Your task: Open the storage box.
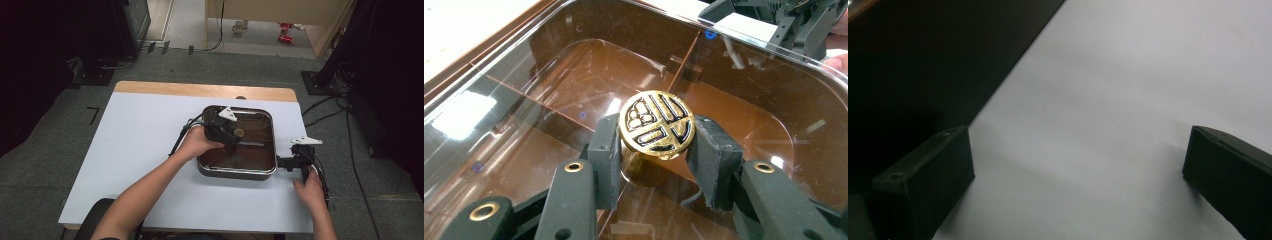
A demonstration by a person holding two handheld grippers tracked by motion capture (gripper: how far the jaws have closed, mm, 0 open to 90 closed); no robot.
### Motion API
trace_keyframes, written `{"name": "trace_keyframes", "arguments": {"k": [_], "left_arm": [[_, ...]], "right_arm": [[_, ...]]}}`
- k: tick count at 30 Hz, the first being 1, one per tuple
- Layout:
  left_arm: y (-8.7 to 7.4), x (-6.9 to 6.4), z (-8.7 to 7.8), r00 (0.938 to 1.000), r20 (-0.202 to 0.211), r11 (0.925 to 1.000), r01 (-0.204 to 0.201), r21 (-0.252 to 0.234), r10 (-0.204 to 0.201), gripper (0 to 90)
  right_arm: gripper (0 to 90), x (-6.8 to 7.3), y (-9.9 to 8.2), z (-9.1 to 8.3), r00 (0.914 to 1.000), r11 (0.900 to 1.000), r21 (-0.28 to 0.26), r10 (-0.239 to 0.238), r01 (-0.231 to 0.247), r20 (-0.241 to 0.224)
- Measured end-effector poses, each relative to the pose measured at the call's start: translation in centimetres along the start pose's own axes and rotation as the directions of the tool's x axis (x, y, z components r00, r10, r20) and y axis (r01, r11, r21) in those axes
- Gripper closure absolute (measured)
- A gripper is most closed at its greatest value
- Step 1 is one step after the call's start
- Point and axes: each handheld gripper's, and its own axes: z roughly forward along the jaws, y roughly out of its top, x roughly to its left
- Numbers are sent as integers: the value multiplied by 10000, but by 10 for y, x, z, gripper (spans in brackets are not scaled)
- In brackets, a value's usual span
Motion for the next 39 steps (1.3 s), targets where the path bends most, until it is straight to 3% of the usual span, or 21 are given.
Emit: {"name": "trace_keyframes", "arguments": {"k": [4, 10, 13, 21, 30, 39], "left_arm": [[4, -4, -4, 9996, -226, 9998, -160, 127, 163, 587], [9, -4, -19, 9998, -148, 9992, 109, -374, -114, 588], [14, -6, -32, 9998, -176, 9975, 44, -707, -56, 588], [17, -9, -52, 9997, -232, 9970, -5, -772, -13, 588], [12, -5, -74, 9994, -169, 9961, 296, -827, -311, 588], [-1, -2, -98, 9970, -365, 9936, 646, -923, -682, 588]], "right_arm": [[0, 0, 0, 0, 10000, 10000, 0, 7, -7, -1], [0, 0, 0, 0, 10000, 10000, 2, 14, -14, -1], [0, 0, 0, 0, 10000, 10000, -8, 12, -12, -2], [0, 0, 0, 0, 10000, 10000, -3, 1, -1, -2], [0, 0, 0, 0, 10000, 10000, -1, 6, -6, 0], [0, 0, 0, 0, 10000, 10000, -14, 8, -8, 6]]}}
